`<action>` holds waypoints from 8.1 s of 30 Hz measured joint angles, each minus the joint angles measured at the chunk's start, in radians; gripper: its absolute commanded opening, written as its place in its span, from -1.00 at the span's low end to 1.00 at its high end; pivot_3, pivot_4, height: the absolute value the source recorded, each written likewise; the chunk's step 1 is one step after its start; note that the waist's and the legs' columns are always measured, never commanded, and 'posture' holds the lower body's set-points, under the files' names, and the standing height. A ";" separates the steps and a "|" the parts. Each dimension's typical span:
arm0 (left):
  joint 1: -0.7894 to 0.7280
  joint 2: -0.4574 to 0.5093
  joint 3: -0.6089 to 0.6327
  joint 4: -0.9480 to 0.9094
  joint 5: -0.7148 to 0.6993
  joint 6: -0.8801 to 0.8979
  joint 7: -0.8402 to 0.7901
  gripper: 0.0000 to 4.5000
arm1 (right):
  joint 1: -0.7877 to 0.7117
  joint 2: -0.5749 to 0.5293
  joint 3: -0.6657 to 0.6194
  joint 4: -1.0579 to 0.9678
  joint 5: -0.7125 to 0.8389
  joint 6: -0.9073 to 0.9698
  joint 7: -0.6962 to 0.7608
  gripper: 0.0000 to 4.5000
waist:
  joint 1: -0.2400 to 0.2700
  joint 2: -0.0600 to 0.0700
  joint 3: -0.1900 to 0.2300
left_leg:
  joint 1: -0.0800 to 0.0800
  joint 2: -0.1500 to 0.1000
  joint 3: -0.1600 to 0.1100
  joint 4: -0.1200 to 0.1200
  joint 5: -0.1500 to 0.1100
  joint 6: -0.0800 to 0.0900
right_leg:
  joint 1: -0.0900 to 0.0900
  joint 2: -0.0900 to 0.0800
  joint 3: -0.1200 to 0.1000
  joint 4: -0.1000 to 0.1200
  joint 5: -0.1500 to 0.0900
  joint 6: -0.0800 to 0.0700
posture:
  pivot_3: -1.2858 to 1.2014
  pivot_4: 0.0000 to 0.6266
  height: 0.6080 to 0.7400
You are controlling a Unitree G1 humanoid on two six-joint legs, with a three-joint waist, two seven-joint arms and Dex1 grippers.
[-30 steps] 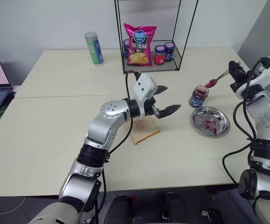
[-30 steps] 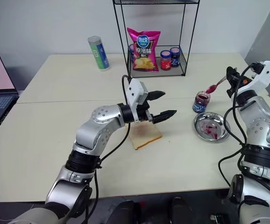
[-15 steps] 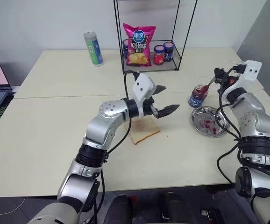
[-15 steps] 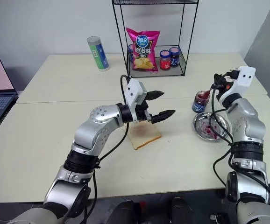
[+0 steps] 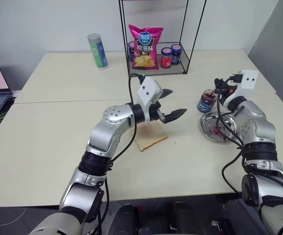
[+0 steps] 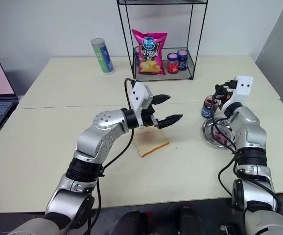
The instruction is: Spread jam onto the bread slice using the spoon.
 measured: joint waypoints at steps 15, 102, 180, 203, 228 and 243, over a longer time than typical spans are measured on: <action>-0.003 0.017 0.002 0.017 0.006 -0.009 -0.003 1.00 | -0.049 0.063 -0.241 -0.012 0.221 0.195 -0.180 -0.99 | -0.001 0.000 0.000 | 0.000 0.000 0.000 0.000 0.000 0.000 | 0.000 0.000 0.000 0.001 0.000 0.000 | 0.03 -0.52 1.00; 0.540 0.401 0.310 -0.439 -0.195 0.237 -0.062 1.00 | 0.055 0.302 -0.001 -0.596 0.706 0.472 -0.393 -0.99 | -0.020 0.000 0.000 | 0.000 0.001 -0.001 -0.001 0.000 0.000 | -0.001 -0.001 0.000 0.001 0.000 0.000 | 0.03 -0.52 1.00; 0.710 0.430 0.360 -0.566 -0.274 0.272 0.051 1.00 | 0.164 0.501 0.005 -0.241 0.368 0.449 -0.148 -0.99 | -0.006 -0.001 0.000 | 0.001 0.003 -0.001 -0.002 0.000 0.001 | -0.001 0.000 -0.001 -0.001 0.000 0.000 | 0.03 -0.52 1.00; 0.683 0.437 0.340 -0.555 -0.279 0.271 0.036 1.00 | 0.202 0.473 0.045 -0.226 0.327 0.376 -0.110 -0.99 | -0.003 -0.001 0.000 | 0.001 0.002 -0.001 -0.001 0.000 0.001 | 0.000 0.000 -0.001 -0.001 0.000 0.001 | 0.03 -0.52 1.00; 0.644 0.447 0.320 -0.492 -0.270 0.236 0.011 1.00 | 0.285 0.399 0.037 -0.427 0.391 0.519 -0.157 -0.99 | 0.003 -0.001 -0.001 | 0.000 0.002 -0.002 -0.002 0.000 0.001 | 0.000 -0.001 -0.001 -0.002 -0.001 0.001 | 0.03 -0.52 1.00; 0.642 0.459 0.320 -0.490 -0.271 0.235 0.011 1.00 | 0.217 0.394 -0.097 -0.436 0.518 0.589 -0.256 -0.99 | -0.005 -0.001 0.000 | 0.000 0.003 -0.001 -0.002 0.000 0.001 | -0.001 -0.001 -0.001 -0.002 -0.001 0.001 | 0.03 -0.52 1.00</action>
